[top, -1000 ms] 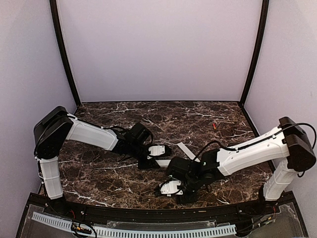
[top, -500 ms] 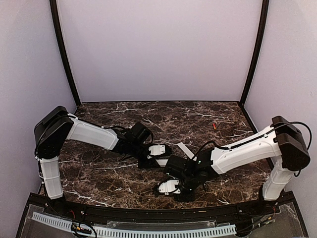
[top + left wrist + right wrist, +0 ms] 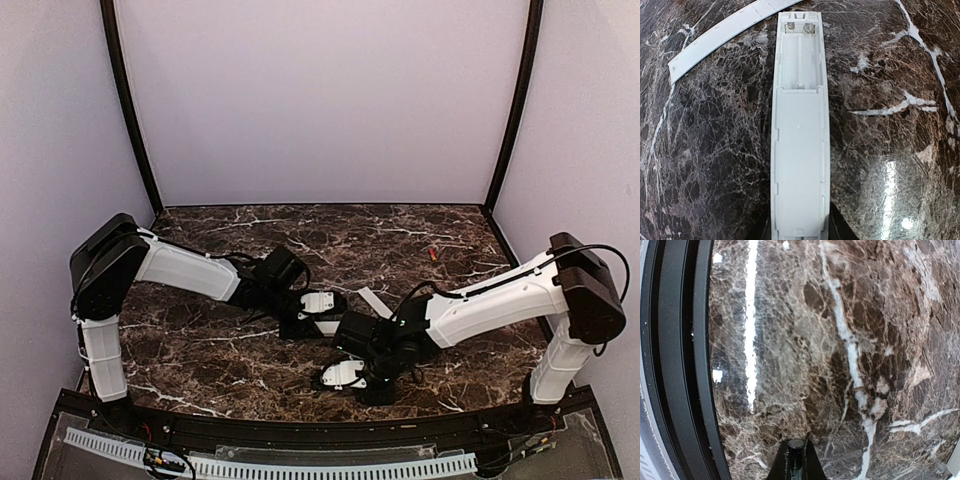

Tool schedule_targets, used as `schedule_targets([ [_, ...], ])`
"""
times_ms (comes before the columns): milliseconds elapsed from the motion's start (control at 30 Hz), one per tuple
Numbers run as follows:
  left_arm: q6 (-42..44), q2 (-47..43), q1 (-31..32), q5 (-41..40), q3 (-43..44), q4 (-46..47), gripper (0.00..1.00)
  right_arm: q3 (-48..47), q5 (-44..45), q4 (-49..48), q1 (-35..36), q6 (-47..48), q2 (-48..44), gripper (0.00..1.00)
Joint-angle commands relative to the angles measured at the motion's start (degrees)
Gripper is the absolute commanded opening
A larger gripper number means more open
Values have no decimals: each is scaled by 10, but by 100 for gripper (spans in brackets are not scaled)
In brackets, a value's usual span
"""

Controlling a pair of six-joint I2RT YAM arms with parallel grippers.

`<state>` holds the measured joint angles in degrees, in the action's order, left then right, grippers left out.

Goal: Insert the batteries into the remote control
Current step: Pick up the battery from the corner of the board, then pass from the right arm to the left

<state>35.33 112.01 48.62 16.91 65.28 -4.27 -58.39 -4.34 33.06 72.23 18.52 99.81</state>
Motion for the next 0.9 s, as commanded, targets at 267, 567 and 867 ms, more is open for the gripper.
schedule_targets([
  [267,-21,-13,-4,-52,-16,-21,65,-1,-20,-25,-40,-79,-134,0],
  [567,-48,-145,-4,-8,-83,75,69,17,-5,-164,-76,-182,-310,0],
  [867,-300,-318,-1,133,-150,286,69,37,102,-381,-83,-309,-403,0],
])
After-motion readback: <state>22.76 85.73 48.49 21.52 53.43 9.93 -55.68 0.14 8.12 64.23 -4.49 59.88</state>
